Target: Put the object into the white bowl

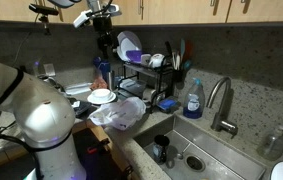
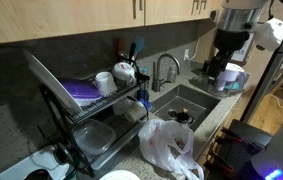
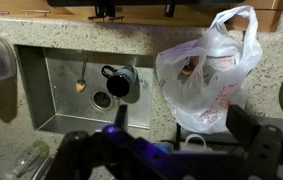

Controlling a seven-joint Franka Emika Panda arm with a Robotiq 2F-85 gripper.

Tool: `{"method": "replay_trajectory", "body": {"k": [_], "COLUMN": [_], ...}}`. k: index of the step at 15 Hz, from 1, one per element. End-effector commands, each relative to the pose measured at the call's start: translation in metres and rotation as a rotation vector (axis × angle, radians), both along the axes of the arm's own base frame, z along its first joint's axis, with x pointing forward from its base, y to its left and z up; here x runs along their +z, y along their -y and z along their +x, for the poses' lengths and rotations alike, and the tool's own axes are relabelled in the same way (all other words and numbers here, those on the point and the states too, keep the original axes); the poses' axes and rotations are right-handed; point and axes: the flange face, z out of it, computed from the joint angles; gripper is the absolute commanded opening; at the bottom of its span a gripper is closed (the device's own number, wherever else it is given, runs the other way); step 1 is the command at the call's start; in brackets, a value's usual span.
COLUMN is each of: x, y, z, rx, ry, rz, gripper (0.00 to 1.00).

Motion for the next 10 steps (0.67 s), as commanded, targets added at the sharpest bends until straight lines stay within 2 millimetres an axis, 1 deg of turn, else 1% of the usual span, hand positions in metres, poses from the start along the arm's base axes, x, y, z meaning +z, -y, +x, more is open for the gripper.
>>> {"method": "replay_trajectory", "body": {"k": [1,3,5,7,10], "x": [0.001,-0.005,-0.018,-0.038,-0.076], "y": [0.000,-0.007,-0.022,-0.045,-0.089], "z": [0.000,-0.004,-0.008,-0.019,-0.041], "rx": [0.000,0.011,0.048,0.099,0.237], "ry": [-0.001,-0.005,-0.030,-0.058,-0.127], "rz": [0.000,-0.003,0.011,0.034,0.062], "gripper": [1.00,1.00,1.00,1.00,1.00]}}
